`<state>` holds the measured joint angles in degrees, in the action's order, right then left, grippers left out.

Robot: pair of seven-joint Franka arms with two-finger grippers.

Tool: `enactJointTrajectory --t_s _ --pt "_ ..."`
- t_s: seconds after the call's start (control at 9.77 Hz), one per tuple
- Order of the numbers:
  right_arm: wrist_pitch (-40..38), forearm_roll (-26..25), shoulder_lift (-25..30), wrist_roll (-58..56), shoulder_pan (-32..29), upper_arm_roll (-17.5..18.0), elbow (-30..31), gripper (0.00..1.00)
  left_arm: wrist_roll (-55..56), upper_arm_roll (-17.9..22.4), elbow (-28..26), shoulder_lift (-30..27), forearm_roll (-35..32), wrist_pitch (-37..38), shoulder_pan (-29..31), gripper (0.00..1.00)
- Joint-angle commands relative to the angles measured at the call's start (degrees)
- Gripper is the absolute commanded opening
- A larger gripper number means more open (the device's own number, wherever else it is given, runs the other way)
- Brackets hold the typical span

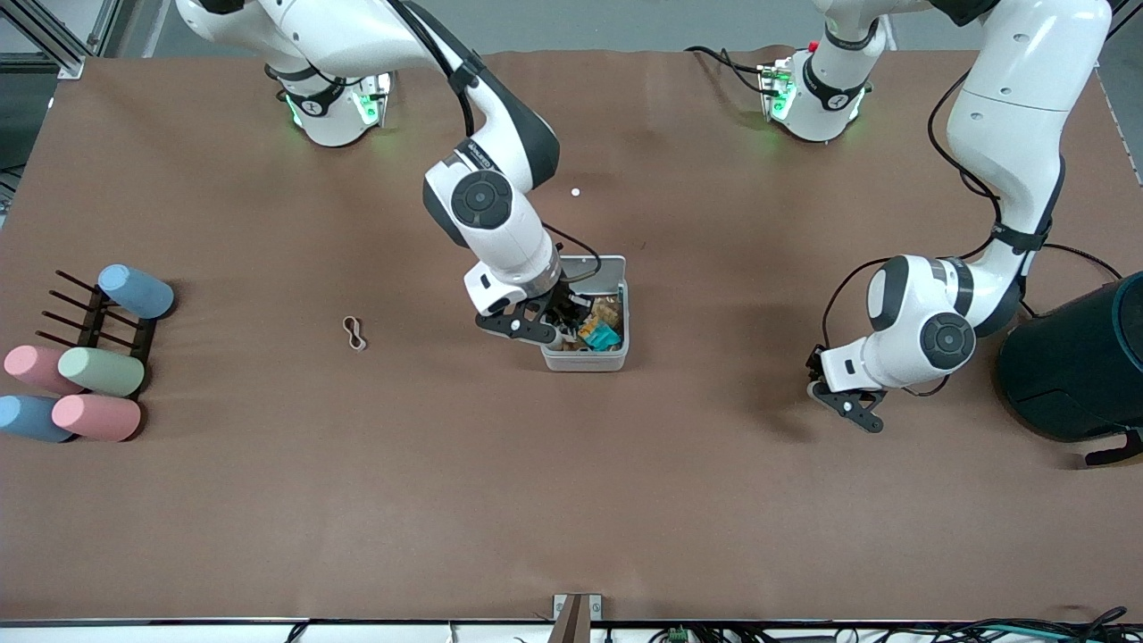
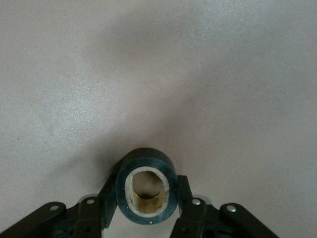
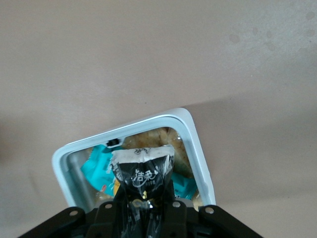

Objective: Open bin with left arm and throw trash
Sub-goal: 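Carry the tape roll over the bin while the right gripper reaches the clip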

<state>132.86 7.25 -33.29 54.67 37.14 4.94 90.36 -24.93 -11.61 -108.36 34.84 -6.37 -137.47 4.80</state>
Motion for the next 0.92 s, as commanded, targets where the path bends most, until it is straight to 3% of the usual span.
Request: enactJointTrajectory --t_s 0.0,0.1,0.2,0.51,0.82 --pt "-0.3 -1.0 -1.1 0.5 0.4 -0.4 -1.2 0.78 0.1 -1.6 -1.0 -2.7 -0.8 -0.3 0.0 0.01" --pt "-0.4 -1.0 -1.4 0.5 0.5 -0.4 -1.3 0.94 0.7 -5.5 0.9 -3.6 -0.7 1.7 -0.1 0.00" --pt "-0.6 -0.9 -1.4 0.6 0.6 -0.4 -1.3 0.99 3.9 -8.3 4.9 -3.7 -0.7 6.4 -0.7 0.00" --pt "-2.4 -0.7 0.1 0.4 -0.8 -0.5 -1.5 0.99 18.8 -12.8 14.2 -3.2 0.1 16.2 -6.3 0.00" --pt "-12.7 0.0 5.4 -1.7 -9.9 -0.5 -0.6 0.99 36.3 -12.7 20.5 -0.2 0.0 17.1 -15.7 0.00"
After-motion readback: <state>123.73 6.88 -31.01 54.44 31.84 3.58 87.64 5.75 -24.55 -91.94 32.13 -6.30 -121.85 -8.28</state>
